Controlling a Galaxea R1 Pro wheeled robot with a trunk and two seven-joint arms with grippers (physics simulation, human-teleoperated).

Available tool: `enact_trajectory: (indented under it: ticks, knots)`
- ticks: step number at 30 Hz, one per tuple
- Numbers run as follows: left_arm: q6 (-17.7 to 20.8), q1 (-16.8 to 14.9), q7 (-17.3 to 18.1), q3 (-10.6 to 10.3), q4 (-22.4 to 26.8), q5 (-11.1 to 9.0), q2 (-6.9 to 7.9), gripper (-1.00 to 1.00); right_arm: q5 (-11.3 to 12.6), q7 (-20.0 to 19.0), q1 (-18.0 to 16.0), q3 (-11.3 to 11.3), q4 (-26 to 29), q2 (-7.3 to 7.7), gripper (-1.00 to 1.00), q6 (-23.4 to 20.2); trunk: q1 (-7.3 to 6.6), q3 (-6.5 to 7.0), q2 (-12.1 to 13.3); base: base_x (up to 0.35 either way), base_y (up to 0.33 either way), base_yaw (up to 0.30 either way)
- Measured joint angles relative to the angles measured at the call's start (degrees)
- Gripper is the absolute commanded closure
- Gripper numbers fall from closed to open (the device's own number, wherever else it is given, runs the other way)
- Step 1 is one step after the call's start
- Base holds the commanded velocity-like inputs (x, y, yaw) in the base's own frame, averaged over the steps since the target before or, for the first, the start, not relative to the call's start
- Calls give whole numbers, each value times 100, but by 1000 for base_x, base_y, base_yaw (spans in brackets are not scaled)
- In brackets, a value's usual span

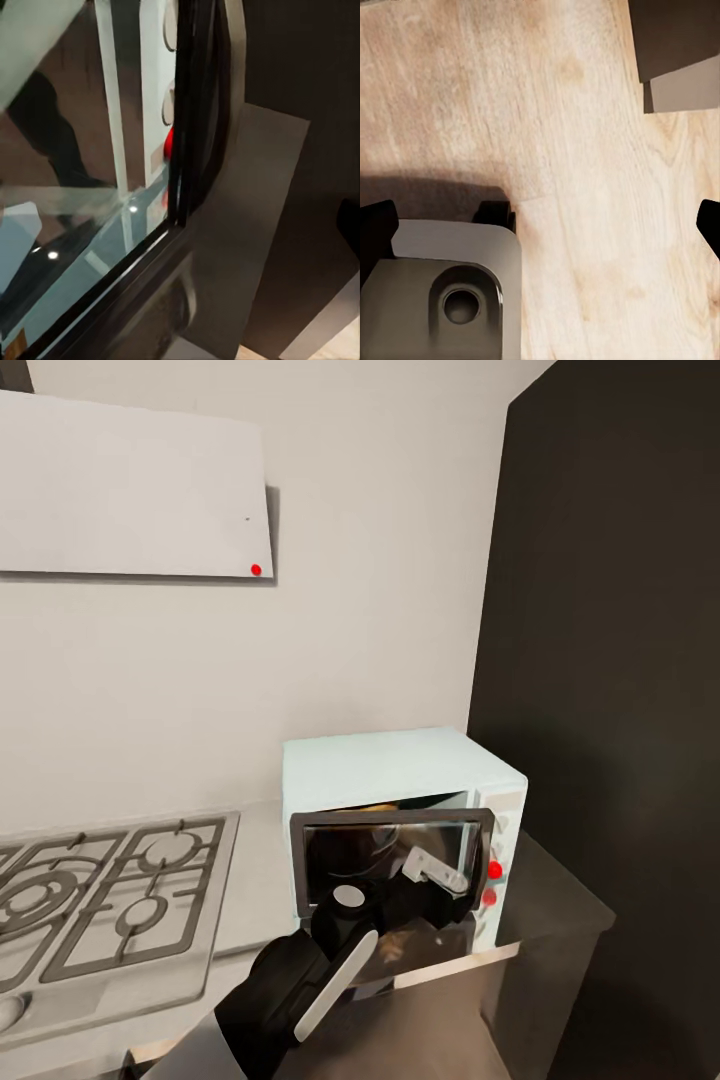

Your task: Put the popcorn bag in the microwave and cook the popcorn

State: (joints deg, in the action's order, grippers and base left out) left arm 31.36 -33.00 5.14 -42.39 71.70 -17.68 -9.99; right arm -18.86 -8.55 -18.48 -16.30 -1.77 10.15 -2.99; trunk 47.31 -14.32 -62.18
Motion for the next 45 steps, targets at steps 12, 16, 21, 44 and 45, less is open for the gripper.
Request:
enact_trajectory:
  ticks: [12,16,21,44,45]
  knots:
    - [0,0,1,9,7,-4,0,-100,0,0,0,0,0,1,-100,-1,-2,0,-1,61,0,0]
    - [0,0,1,6,7,-2,0,-100,0,0,0,0,0,1,-100,0,-2,0,-1,210,0,0]
    - [-6,0,1,8,8,-5,0,-100,0,0,0,0,0,1,-100,1,0,0,0,27,0,0]
    - [-500,2,21,-90,-4,-74,1,-100,0,0,0,0,0,1,-100,2,0,-1,0,22,0,0]
    - [-507,2,21,-92,-4,-75,1,-100,0,0,0,0,0,-2,-100,2,0,-1,0,0,0,0]
